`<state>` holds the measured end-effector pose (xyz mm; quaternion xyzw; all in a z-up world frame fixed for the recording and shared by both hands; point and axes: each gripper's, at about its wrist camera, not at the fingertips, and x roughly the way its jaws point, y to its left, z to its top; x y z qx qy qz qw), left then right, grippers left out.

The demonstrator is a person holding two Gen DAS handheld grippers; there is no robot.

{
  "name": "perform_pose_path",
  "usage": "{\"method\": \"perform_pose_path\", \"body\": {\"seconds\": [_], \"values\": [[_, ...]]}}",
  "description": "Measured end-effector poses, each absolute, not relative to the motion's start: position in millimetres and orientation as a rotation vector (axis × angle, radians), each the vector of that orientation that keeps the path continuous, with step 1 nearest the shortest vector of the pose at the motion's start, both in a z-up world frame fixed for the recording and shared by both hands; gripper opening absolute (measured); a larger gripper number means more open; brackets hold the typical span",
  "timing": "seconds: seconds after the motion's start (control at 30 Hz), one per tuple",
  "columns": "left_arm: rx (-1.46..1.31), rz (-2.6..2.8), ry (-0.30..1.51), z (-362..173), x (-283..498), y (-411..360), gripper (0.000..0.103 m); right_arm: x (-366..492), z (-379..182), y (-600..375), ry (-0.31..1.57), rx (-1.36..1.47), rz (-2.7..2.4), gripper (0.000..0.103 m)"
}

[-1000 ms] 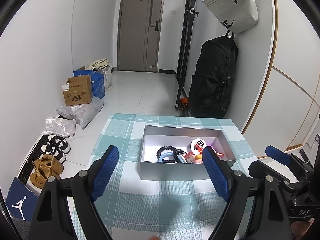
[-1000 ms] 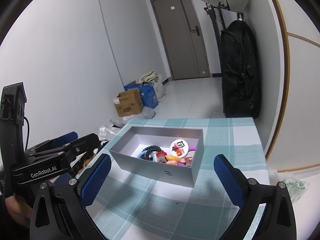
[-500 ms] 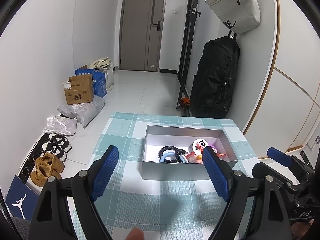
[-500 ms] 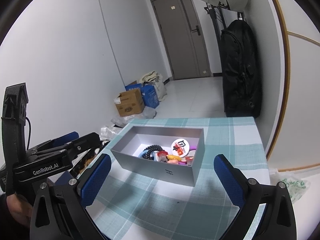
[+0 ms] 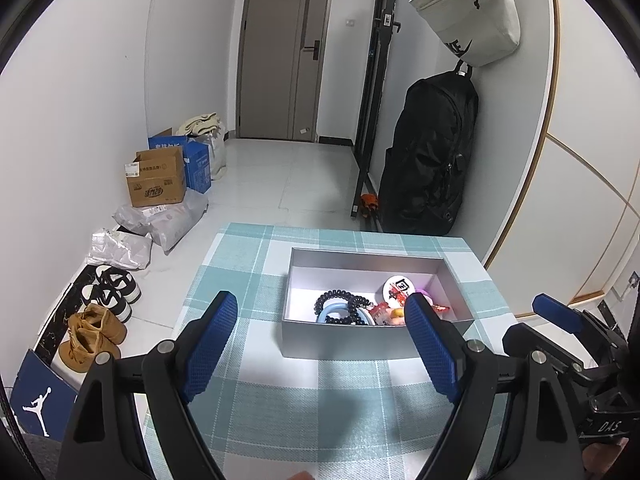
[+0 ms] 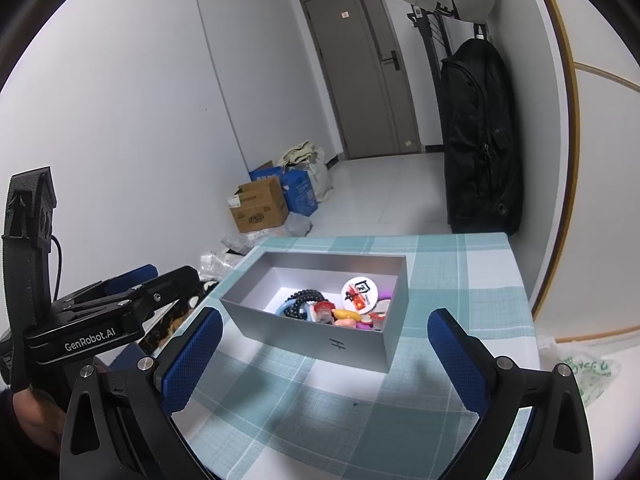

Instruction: Organize jewelry

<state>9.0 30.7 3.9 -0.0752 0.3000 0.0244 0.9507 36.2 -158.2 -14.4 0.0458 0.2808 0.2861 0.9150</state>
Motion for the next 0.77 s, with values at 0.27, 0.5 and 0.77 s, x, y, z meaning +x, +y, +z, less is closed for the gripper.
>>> {"method": "perform_pose_path", "body": {"seconds": [0.27, 0.5, 0.77], "values": [[-0.147, 0.04, 0.617, 3.1, 8.9, 29.1, 0.082, 35.2, -12.3, -158.5, 0.576, 0.094, 0.583, 0.103], [-0.153, 0.033, 0.612, 2.1, 9.1, 28.1, 0.082, 34.2, -12.2, -159.8, 0.58, 0.099, 0.575, 0.103], [-0.149, 0.002, 0.588, 3.9, 5.7, 26.4, 0.082, 34.3, -12.4, -159.6, 0.583, 0.092, 0.572, 0.103]]}}
